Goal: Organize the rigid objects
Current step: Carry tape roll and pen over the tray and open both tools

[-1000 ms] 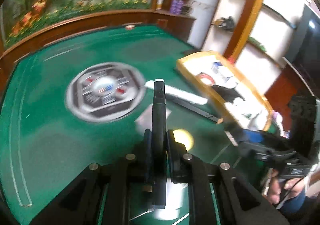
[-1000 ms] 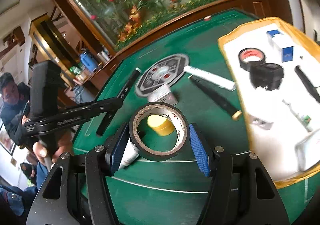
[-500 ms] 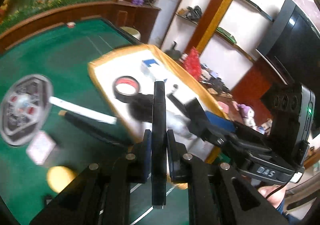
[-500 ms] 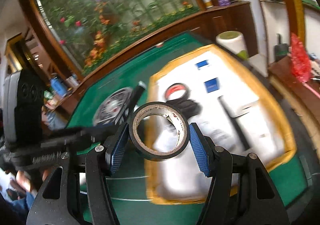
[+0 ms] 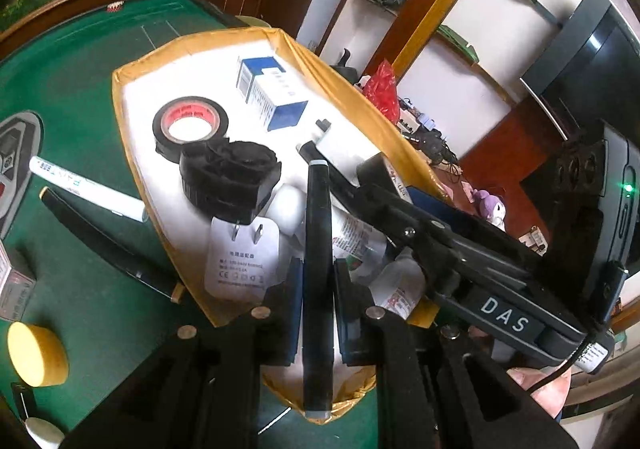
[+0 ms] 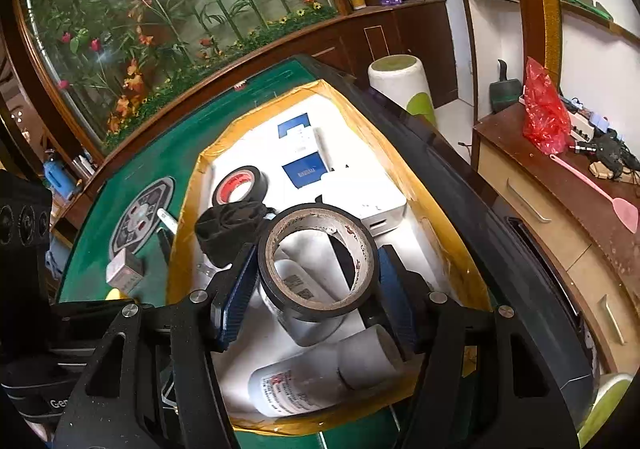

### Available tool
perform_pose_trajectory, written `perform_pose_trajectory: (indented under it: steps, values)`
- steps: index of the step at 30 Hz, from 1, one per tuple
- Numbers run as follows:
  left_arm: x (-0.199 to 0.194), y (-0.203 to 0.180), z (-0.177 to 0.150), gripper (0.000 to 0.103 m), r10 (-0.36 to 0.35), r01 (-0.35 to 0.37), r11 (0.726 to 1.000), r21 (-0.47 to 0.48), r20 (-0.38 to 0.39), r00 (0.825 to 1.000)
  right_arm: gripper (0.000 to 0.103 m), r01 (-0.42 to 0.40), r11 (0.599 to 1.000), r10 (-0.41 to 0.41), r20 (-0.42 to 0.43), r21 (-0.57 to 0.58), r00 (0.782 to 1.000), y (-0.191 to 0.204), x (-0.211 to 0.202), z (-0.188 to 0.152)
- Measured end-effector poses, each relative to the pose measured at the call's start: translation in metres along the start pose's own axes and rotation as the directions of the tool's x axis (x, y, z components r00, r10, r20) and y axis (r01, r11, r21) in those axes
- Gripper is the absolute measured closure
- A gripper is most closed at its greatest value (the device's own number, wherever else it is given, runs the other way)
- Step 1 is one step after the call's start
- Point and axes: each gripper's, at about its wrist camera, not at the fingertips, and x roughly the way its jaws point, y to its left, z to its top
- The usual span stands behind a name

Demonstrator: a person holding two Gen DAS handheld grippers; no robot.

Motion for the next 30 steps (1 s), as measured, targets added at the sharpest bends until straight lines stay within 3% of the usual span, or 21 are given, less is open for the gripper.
perform_pose_trajectory:
  steps: [11,16,23,26,30]
  values:
    - [0.003,-0.005,0.000,0.087,-0.003,0.003,1.000,0.016,-0.017,1.000,0.041,0.036,0.999,-0.036,-0.015,-0.019,0.999,0.006,0.004,-0.003]
    - [0.002,-0.003,-0.001,0.087,-0.014,0.014,1.000,0.010,-0.028,1.000,0.024,0.045,0.999,-0.045,0.000,-0.012,0.999,0.007,-0.002,-0.004]
    - [-0.014,-0.005,-0.005,0.087,-0.025,0.025,0.999,0.023,-0.001,1.000,0.024,0.048,0.999,-0.050,0.082,0.024,0.995,0.006,-0.026,-0.004]
    - [-0.029,-0.008,-0.008,0.087,-0.023,0.022,0.999,0.046,0.025,0.999,0.024,0.020,0.998,-0.027,0.120,0.059,0.992,0.006,-0.038,-0.005]
    - [-0.053,-0.005,-0.017,0.087,-0.016,0.011,0.996,0.088,0.051,0.999,0.024,-0.075,0.996,0.067,0.141,0.053,0.988,0.020,-0.048,-0.010]
